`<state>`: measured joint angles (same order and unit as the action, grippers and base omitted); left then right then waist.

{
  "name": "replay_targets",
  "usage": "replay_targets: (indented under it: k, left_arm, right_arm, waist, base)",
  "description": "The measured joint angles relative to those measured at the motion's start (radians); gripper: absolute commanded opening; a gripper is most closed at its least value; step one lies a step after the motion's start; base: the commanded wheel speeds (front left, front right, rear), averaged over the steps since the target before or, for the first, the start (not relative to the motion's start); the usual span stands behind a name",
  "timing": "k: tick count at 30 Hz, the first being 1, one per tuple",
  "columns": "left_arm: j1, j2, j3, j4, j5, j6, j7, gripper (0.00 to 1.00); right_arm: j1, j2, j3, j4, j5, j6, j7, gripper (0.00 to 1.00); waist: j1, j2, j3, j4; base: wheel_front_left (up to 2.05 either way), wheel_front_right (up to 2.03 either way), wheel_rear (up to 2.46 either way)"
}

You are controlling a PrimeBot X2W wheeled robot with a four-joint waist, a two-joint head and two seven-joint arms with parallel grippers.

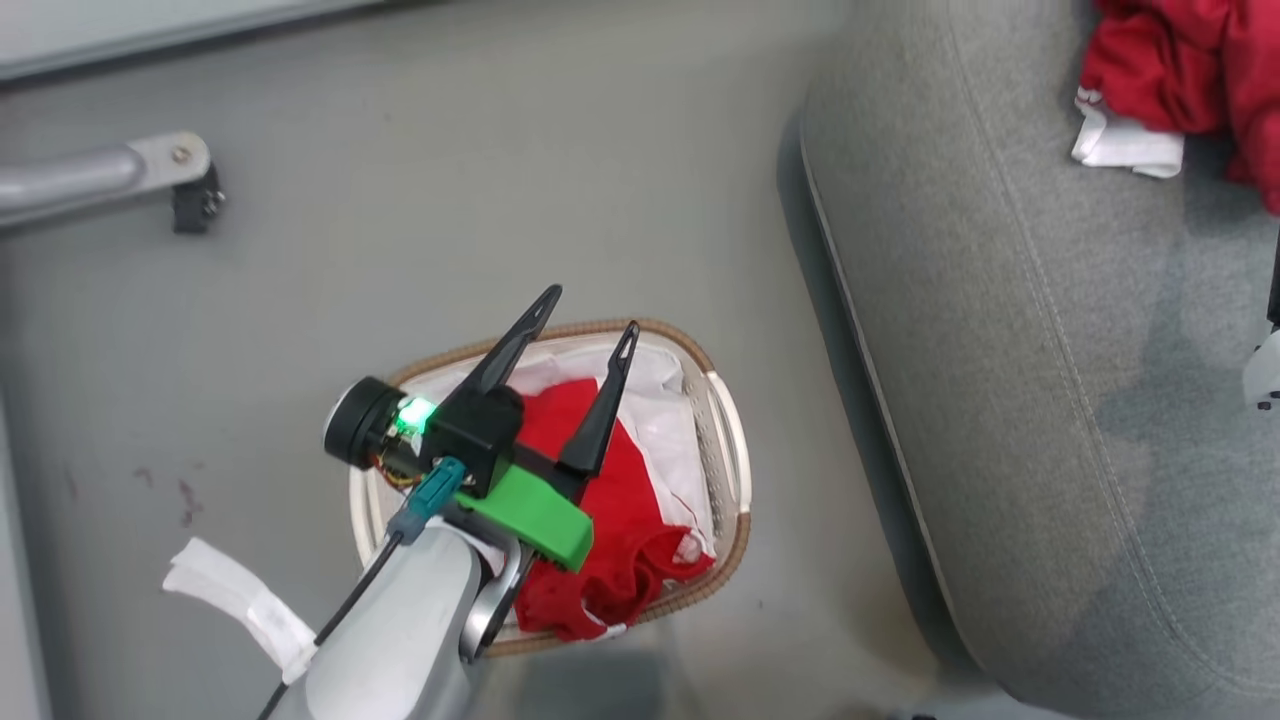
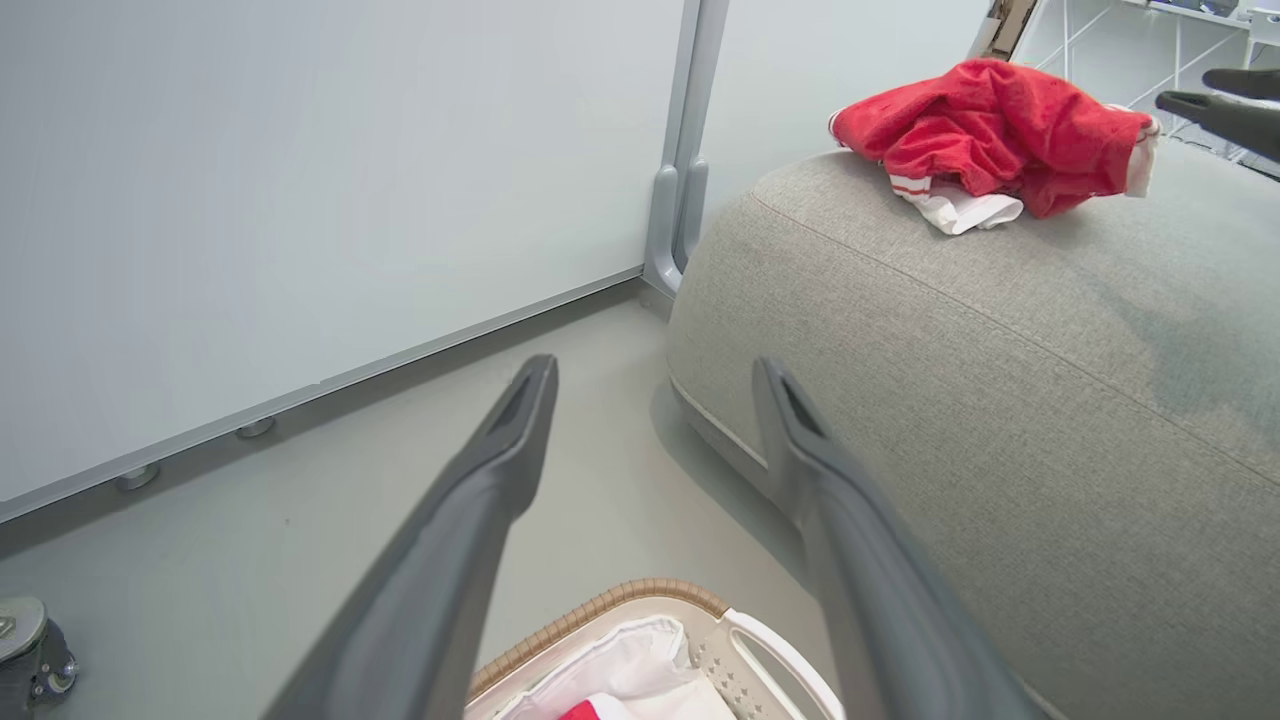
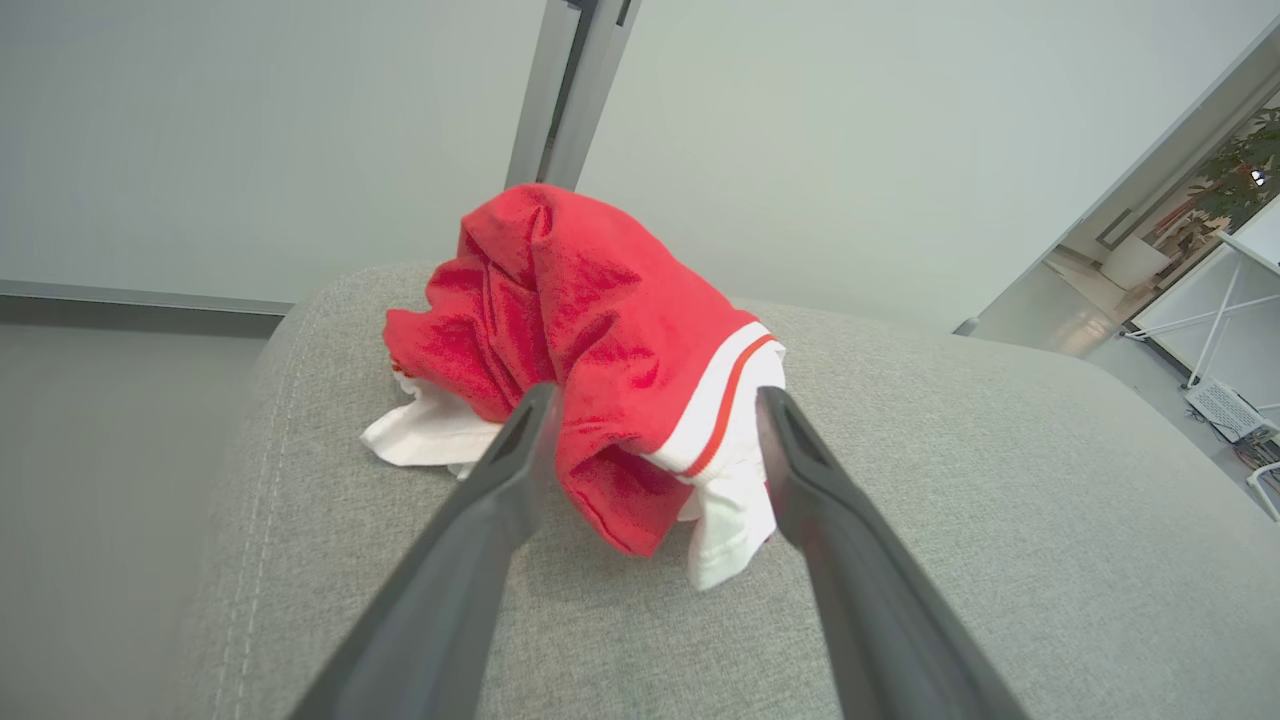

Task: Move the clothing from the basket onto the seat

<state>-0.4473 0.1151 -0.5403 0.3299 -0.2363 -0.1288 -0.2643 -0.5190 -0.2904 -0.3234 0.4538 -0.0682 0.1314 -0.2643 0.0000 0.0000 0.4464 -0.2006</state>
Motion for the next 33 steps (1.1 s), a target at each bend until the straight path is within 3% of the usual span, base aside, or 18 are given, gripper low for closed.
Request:
replay_targets:
  k: [11, 23, 33]
  left_arm:
    - [0.11, -0.035, 0.137, -0.016, 0.002, 0.0, 0.0, 1.0]
    - [0.253, -0.051, 0.321, -0.016, 0.017, 0.004, 0.0, 1.0]
    - [0.342, -0.063, 0.43, -0.032, 0.006, 0.005, 0.0, 1.0]
  right_arm:
    - [-0.012, -0.007, 0.095, 0.019, 0.026, 0.0, 0.0, 1.0]
    - [0.028, 0.134, 0.189, 0.002, 0.053, 0.0, 0.0, 1.0]
    - [0.125, 0.228, 0.251, 0.006, 0.072, 0.0, 0.0, 1.0]
  waist:
    - [0.0, 0.0, -0.171, 0.068]
    - [-0.0001, 0.0, -0.294, 0.161]
    - [-0.0001, 0.0, -0.353, 0.2]
  base:
    - [0.0, 0.0, 0.0]
    - [0.0, 0.0, 0.0]
    - [0.0, 0.0, 0.0]
